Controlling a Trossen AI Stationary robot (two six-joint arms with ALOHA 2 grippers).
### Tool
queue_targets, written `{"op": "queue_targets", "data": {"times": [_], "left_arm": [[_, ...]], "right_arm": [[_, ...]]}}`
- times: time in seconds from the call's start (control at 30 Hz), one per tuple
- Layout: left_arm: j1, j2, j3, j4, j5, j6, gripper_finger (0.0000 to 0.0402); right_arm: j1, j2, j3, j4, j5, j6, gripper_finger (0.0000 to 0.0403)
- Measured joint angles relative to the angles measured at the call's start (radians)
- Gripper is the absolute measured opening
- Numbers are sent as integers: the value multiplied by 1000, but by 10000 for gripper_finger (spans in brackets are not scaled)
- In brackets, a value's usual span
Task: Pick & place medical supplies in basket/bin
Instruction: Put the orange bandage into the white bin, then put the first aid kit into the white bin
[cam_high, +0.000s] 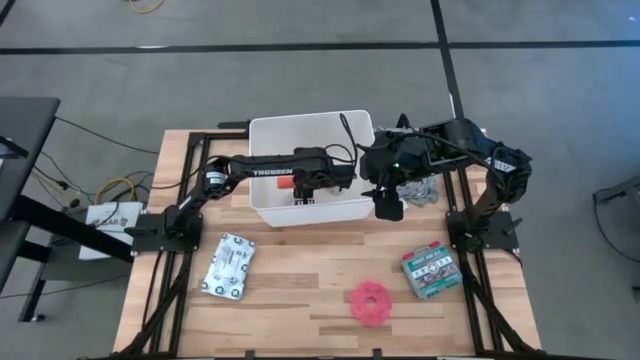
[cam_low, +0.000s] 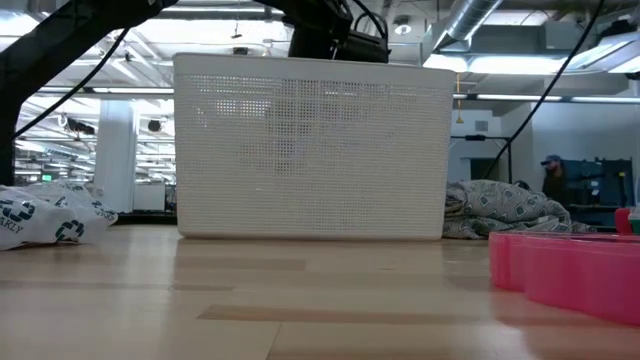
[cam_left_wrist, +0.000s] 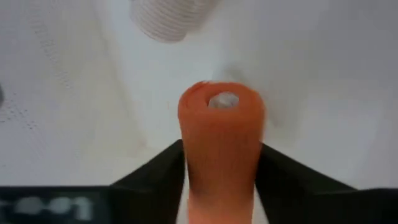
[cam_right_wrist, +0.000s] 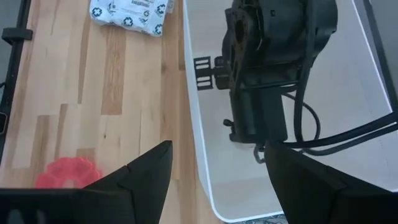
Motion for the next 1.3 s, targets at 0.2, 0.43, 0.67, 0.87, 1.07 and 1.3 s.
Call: {"op": "queue_targets", "data": {"times": [0.2,0.43,0.67,0.87,1.07,1.3], "left_arm": [[9,0,0,9,-84,-62,232],[1,0,0,0,-62,-57,97],[2,-2,0,0,-210,-50,26],[-15,-69,-1,0,-206,-15,73],[-60,-183,-1,1,-239,-17,108],[-123,-391,0,-1,-266,-147,117]], "right_arm": [[6,0,0,0,-1,1,249],[6,0,0,0,-1,10,249],[6,0,0,0,0,19,249],[2,0,0,0,17,19,249],[-20,0,0,0,54,19,249],[1,0,0,0,47,55,249]]}}
